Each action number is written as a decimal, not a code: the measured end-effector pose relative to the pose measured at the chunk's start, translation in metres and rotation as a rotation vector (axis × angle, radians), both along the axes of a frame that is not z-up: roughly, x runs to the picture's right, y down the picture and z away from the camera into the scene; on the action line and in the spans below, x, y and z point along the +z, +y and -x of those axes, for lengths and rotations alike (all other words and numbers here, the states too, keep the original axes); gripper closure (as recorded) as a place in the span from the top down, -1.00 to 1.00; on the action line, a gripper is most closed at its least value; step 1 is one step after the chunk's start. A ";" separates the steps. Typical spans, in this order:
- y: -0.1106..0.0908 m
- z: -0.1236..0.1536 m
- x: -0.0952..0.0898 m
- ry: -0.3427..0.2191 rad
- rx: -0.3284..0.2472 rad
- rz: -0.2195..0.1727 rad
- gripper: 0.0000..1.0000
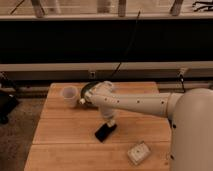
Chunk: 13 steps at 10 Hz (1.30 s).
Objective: Push the eraser across the table
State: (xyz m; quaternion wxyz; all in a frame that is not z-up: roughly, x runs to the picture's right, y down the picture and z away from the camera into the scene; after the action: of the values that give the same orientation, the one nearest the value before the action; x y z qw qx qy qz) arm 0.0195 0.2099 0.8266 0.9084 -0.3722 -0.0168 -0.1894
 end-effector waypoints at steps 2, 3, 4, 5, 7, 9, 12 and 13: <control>0.000 0.000 0.000 -0.001 0.004 0.000 -1.00; 0.000 0.000 -0.001 0.000 0.002 0.001 -1.00; 0.000 0.000 -0.001 0.000 0.000 0.001 -1.00; 0.000 0.003 0.000 -0.004 -0.007 -0.001 -1.00; 0.002 0.012 -0.001 -0.016 -0.015 -0.001 -1.00; 0.001 0.013 -0.001 -0.017 -0.015 -0.001 -1.00; 0.004 0.028 -0.002 -0.039 -0.042 -0.001 -1.00; 0.004 0.027 -0.002 -0.038 -0.040 -0.001 -1.00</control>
State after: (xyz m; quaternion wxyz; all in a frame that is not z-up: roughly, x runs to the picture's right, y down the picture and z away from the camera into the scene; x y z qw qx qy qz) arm -0.0075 0.2136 0.8244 0.9041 -0.3684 -0.0263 -0.2148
